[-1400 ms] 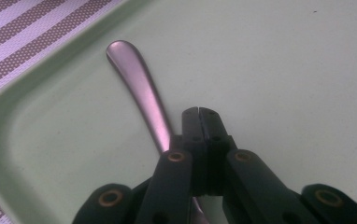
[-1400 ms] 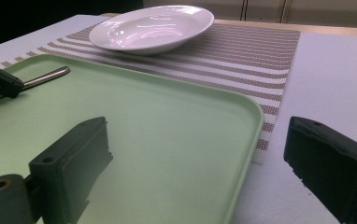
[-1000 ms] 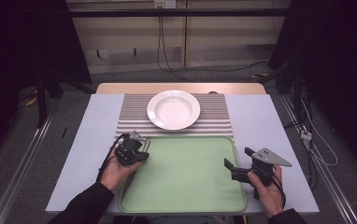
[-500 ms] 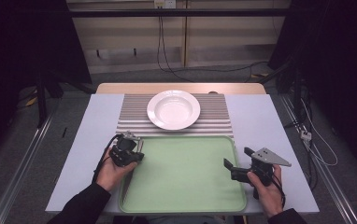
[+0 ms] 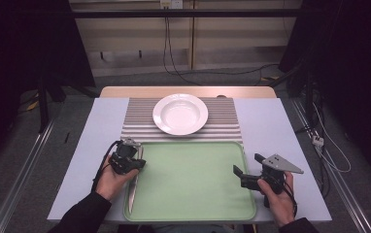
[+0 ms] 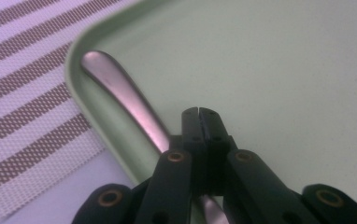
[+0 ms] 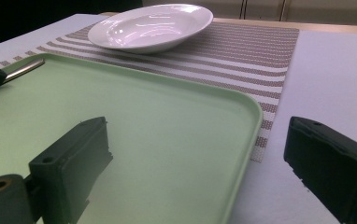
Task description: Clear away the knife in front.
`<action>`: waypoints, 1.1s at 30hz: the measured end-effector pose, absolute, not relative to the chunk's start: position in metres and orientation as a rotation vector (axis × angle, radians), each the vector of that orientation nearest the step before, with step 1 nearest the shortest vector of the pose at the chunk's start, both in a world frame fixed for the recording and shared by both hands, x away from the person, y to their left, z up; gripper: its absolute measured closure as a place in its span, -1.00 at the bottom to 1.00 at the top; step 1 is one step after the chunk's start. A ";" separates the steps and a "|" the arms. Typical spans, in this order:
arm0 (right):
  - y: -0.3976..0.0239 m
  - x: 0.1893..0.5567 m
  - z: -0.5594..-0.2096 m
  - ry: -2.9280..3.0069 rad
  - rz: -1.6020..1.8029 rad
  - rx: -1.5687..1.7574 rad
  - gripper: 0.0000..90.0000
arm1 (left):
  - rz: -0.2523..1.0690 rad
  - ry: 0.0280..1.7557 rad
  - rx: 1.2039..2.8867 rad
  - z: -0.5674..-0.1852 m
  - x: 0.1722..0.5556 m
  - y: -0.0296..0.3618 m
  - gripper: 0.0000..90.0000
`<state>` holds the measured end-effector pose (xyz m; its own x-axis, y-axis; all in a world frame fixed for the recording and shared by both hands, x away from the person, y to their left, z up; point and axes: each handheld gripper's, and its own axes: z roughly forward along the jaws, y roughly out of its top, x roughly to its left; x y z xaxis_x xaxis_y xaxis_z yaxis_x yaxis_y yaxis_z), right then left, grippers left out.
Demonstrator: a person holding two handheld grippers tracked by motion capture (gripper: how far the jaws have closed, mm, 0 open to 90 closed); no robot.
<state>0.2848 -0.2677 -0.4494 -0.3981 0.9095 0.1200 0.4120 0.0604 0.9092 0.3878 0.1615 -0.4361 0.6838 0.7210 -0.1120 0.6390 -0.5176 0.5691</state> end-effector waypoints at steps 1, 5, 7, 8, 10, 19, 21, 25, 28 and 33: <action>-0.268 0.285 -0.449 1.848 1.315 1.316 -0.85 | 0.189 1.040 2.295 -0.435 0.388 0.163 0.99; -0.268 0.285 -0.449 1.848 1.314 1.313 -0.85 | 0.192 0.995 2.222 -0.428 0.386 0.168 0.73; -0.268 0.285 -0.449 1.850 1.314 1.309 -0.85 | 0.207 0.972 2.177 -0.425 0.384 0.170 0.41; -0.268 0.285 -0.449 1.850 1.312 1.312 -0.85 | 0.233 0.965 2.160 -0.423 0.382 0.169 0.23; -0.268 0.285 -0.449 1.849 1.314 1.312 -0.85 | 0.256 0.938 2.143 -0.420 0.380 0.172 -0.19; -0.268 0.284 -0.449 1.848 1.314 1.314 -0.85 | 0.263 0.940 2.004 -0.408 0.371 0.191 -0.89; -0.269 0.283 -0.449 1.843 1.320 1.320 -0.85 | 0.269 0.967 1.975 -0.405 0.369 0.196 -0.89; -0.269 0.282 -0.449 1.843 1.310 1.317 -0.85 | 0.354 0.973 1.962 -0.402 0.364 0.202 -0.88; -0.271 0.280 -0.449 1.836 1.309 1.324 -0.85 | 0.403 0.979 1.937 -0.403 0.358 0.206 -0.88; -0.274 0.277 -0.449 1.821 1.304 1.338 -0.85 | 0.434 0.978 1.932 -0.407 0.352 0.211 -0.87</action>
